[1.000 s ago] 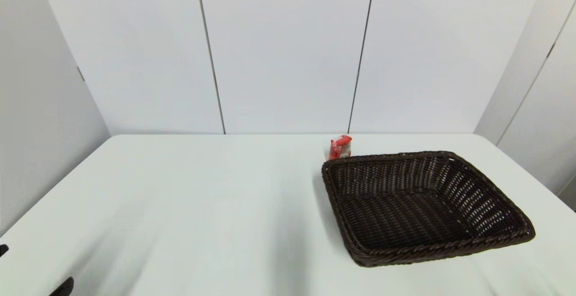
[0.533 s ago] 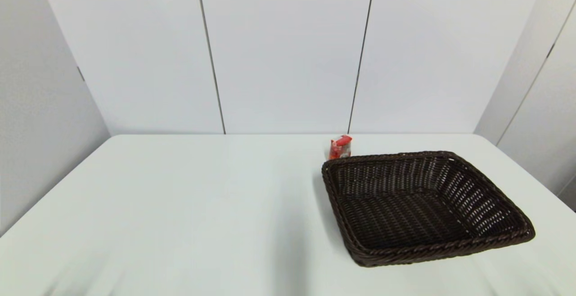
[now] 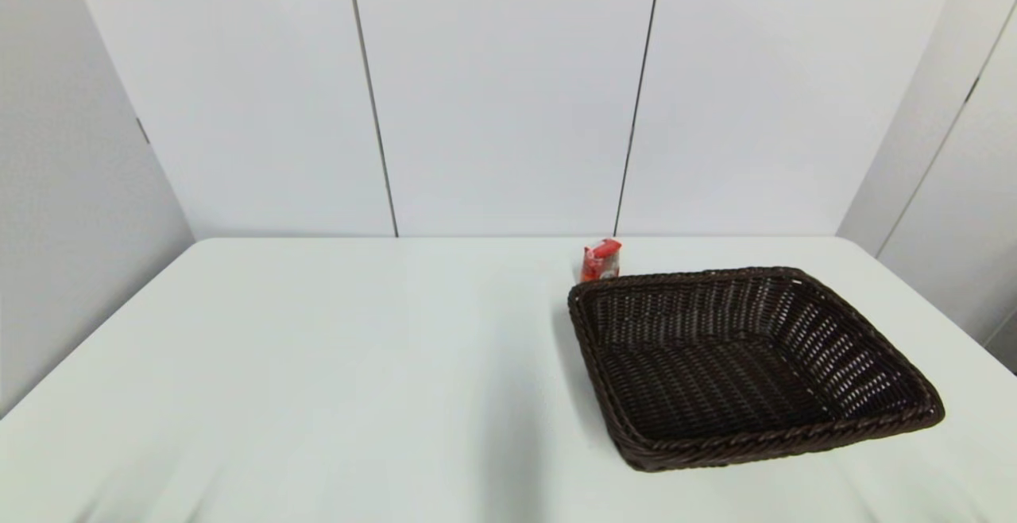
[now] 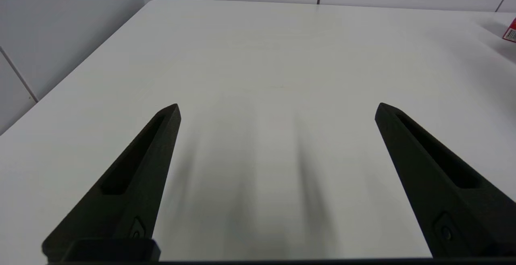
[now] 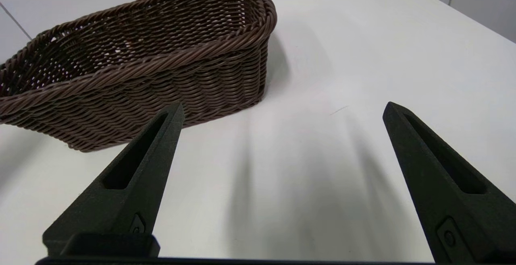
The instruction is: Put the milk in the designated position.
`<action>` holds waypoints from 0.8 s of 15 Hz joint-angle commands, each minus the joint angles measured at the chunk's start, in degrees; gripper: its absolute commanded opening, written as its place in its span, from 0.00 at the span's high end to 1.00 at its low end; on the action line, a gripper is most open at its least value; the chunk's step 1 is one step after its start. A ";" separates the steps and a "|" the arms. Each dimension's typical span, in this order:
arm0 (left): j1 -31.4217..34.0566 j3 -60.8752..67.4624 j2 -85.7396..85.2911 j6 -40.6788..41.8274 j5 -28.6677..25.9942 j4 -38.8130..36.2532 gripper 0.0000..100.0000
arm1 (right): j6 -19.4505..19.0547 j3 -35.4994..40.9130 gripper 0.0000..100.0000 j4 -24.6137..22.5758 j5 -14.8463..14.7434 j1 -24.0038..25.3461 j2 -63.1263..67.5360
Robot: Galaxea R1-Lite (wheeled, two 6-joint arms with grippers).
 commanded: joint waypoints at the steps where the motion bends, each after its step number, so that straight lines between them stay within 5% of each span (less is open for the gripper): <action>1: 0.04 0.02 0.21 0.00 -0.02 -0.02 0.00 | 0.10 0.00 0.00 0.02 -0.01 0.05 0.09; 12: -0.04 0.02 0.21 0.00 -0.02 -0.02 0.00 | 0.10 0.00 0.00 0.02 -0.01 -0.04 0.09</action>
